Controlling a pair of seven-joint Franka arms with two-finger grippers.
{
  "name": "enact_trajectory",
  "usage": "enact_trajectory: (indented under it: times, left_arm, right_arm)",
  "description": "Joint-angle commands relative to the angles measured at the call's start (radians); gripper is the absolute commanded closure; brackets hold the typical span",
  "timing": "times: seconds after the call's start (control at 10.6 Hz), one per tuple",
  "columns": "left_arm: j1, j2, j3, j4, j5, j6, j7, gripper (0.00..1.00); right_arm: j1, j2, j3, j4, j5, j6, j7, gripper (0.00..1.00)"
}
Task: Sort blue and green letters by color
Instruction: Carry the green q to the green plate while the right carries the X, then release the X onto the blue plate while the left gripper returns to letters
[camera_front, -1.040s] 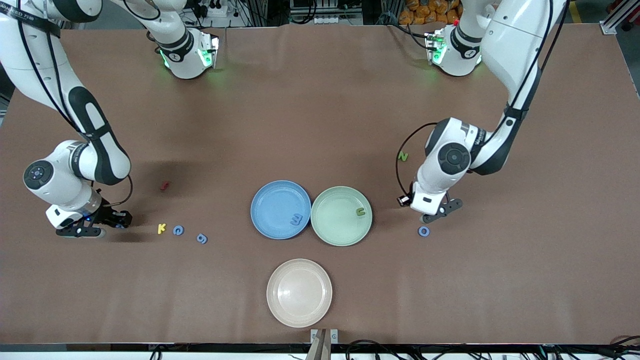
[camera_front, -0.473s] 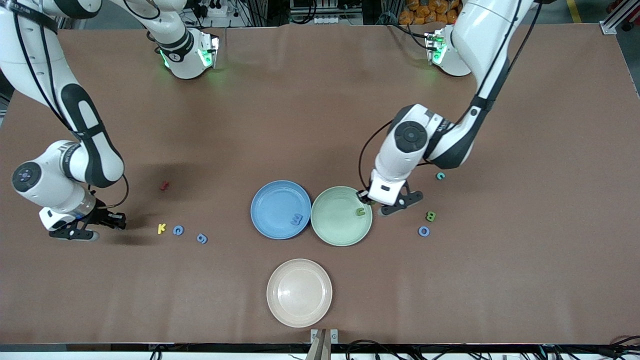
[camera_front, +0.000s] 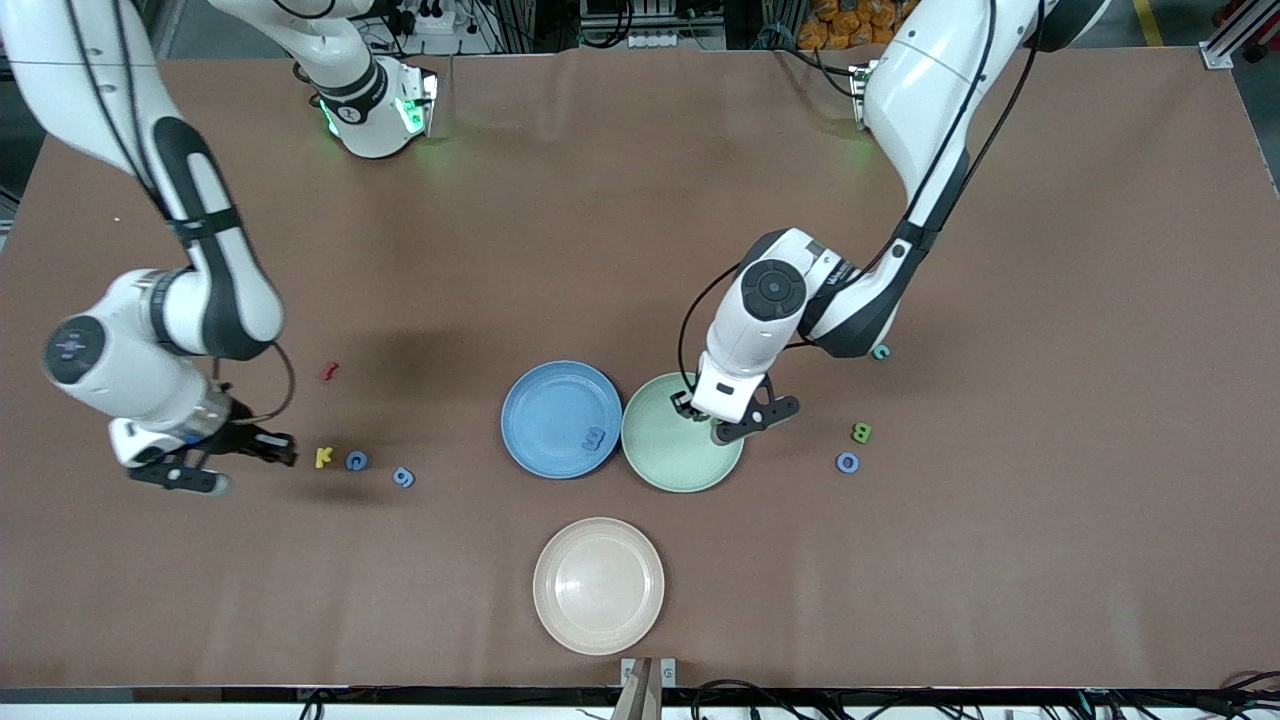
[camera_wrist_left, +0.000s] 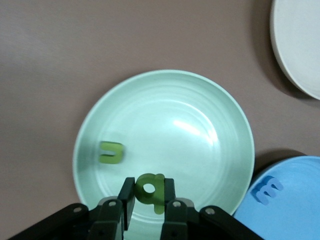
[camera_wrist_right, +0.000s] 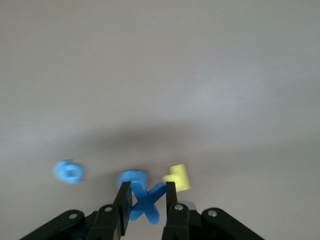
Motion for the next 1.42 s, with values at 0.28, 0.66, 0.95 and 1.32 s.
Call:
enact_trajectory:
  times: [0.28, 0.66, 0.95, 1.32]
  left_arm:
    - [-0.025, 0.063, 0.015, 0.041, 0.016, 0.096, -0.014, 0.05]
    - [0.042, -0.021, 0.024, 0.024, 0.031, 0.055, 0.074, 0.00]
    - [0.144, -0.102, 0.021, 0.004, 0.031, -0.125, 0.368, 0.00]
    - [0.289, -0.170, 0.010, -0.138, 0.031, -0.144, 0.799, 0.00]
  right_arm:
    - [0.355, 0.041, -0.044, 0.022, 0.019, 0.016, 0.388, 0.89]
    - [0.518, 0.083, -0.045, 0.088, 0.022, 0.014, 0.568, 0.89]
    - [0.571, 0.093, -0.036, 0.090, 0.024, 0.014, 0.686, 0.49]
    - [0.547, 0.077, -0.031, 0.099, 0.024, -0.021, 0.705, 0.00]
